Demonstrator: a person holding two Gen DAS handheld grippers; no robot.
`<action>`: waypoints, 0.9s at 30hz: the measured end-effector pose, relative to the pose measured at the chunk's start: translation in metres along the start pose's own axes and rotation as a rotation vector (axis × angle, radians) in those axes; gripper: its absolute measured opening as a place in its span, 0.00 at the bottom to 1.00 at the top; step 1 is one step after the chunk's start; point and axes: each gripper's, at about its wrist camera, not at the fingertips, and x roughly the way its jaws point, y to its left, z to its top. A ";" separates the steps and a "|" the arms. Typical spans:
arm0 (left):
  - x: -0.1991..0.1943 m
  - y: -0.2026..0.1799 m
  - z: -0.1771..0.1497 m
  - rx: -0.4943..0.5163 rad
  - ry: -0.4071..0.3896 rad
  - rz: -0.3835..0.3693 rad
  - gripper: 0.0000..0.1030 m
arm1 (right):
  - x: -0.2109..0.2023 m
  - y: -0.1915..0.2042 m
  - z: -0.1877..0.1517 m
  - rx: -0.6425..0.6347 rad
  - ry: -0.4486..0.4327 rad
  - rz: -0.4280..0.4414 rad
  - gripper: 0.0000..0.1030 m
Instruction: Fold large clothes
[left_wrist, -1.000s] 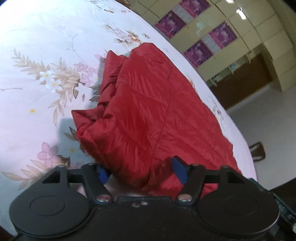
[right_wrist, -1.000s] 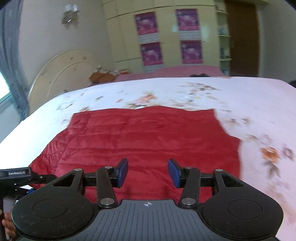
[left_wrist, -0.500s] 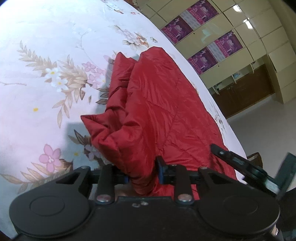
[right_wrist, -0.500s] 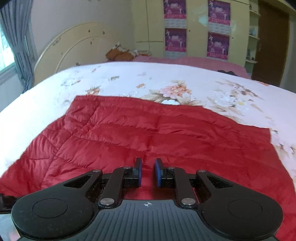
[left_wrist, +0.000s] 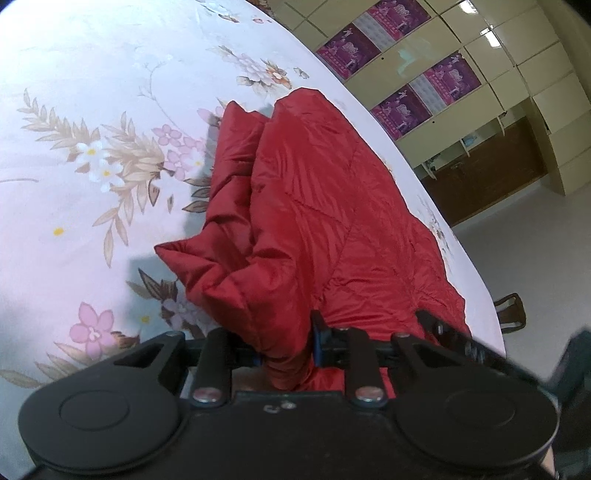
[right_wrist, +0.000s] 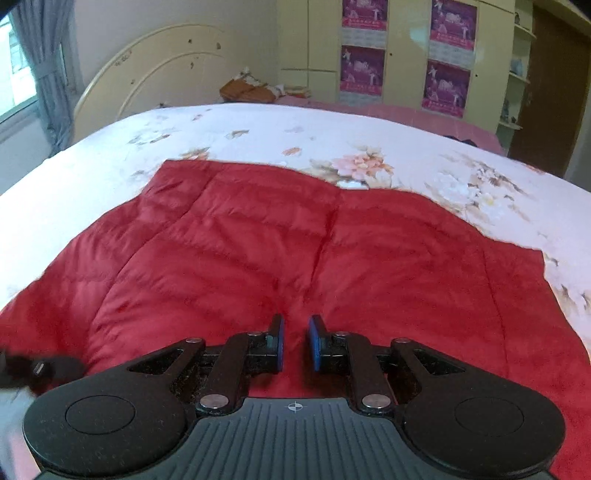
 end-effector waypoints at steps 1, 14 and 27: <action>0.000 0.000 0.000 0.000 -0.001 -0.005 0.22 | -0.005 0.003 -0.005 -0.003 0.002 -0.002 0.15; -0.019 -0.027 0.001 0.174 -0.088 -0.025 0.15 | 0.005 0.014 -0.021 0.006 0.089 -0.006 0.14; -0.031 -0.153 -0.008 0.539 -0.175 -0.037 0.15 | -0.013 -0.021 -0.013 0.105 0.112 0.129 0.15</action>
